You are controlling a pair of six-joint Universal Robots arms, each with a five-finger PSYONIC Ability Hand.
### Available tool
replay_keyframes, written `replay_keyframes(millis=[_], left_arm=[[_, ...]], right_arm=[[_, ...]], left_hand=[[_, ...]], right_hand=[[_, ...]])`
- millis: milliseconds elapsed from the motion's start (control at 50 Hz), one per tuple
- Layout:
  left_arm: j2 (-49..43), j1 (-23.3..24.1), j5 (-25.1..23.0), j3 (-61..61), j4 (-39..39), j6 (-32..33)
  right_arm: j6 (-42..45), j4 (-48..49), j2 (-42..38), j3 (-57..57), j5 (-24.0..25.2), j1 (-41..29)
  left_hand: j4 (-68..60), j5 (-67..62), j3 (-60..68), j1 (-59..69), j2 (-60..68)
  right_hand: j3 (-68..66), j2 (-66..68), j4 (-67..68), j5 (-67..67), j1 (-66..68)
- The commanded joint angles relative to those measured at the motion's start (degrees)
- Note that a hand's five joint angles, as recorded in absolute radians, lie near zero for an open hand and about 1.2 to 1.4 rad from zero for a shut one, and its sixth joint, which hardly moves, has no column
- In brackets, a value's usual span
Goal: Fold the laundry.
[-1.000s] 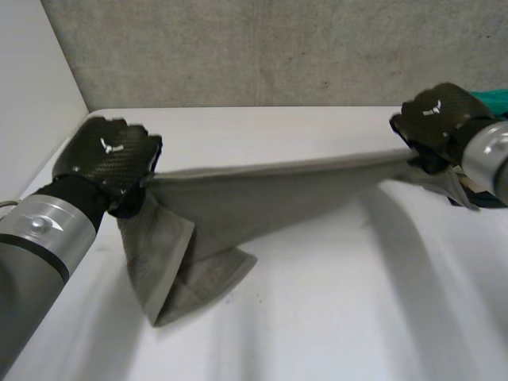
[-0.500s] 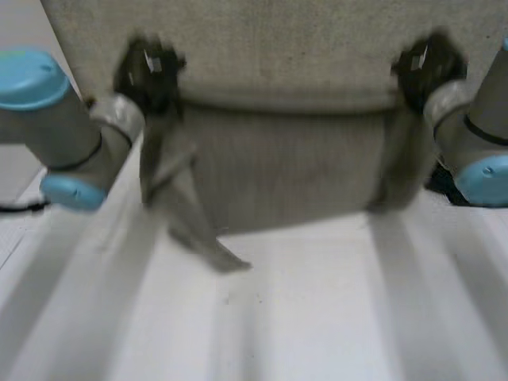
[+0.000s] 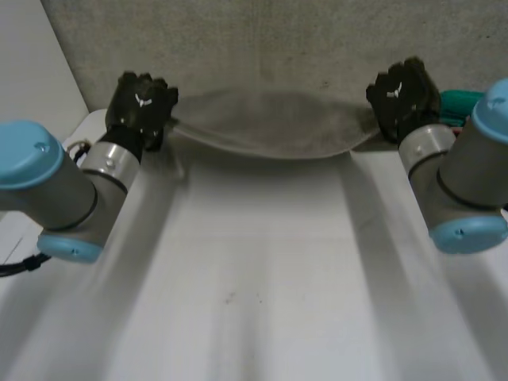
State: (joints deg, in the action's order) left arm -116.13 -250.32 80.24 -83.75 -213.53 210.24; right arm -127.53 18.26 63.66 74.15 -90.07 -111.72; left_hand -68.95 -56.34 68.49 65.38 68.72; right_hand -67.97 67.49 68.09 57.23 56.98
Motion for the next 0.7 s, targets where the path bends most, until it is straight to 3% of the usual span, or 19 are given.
replay_keyframes(millis=[20, 280, 700], left_arm=[[-0.9, 0.4, 0.2, -13.7, 5.2, 0.9], [-0.1, -0.9, 0.8, -17.0, 13.2, 0.9], [6.2, -1.3, 7.7, -25.3, 13.5, 0.0]], right_arm=[[-9.3, -7.5, -0.2, 16.3, 0.6, 0.7], [-17.2, -10.1, 0.1, 23.7, 6.8, 5.1], [-19.4, -10.2, 0.1, 25.2, 7.4, 7.2]], left_hand=[[-6.7, -9.3, 7.2, 10.3, 6.9], [26.6, 24.0, -26.1, -23.0, -26.4], [34.5, 31.9, -34.1, -30.9, -34.3]], right_hand=[[-12.0, 12.5, 11.9, 12.8, 23.0], [-12.0, 12.5, 11.9, 12.8, 23.0], [-12.0, 12.5, 11.9, 12.8, 23.0]])
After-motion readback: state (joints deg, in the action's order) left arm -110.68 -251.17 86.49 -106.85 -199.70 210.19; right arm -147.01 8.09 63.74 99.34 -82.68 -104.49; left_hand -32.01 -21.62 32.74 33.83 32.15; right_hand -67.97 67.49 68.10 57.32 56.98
